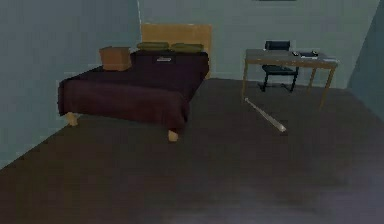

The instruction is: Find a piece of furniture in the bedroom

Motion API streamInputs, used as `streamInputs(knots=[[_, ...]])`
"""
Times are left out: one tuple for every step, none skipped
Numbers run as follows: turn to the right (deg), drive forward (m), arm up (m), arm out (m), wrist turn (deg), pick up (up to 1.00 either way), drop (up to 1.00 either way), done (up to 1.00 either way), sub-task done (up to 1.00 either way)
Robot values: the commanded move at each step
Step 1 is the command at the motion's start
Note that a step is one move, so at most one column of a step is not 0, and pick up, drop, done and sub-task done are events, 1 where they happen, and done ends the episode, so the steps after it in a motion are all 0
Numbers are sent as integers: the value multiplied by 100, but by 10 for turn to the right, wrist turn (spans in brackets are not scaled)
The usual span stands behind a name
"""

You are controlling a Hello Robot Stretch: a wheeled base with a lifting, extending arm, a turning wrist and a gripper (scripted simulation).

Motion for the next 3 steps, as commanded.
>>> streamInputs(knots=[[0, 100, 0, 0, 0, 0, 0, 0, 0], [90, 0, 0, 0, 0, 0, 0, 0, 0], [0, 30, 0, 0, 0, 0, 0, 0, 0]])
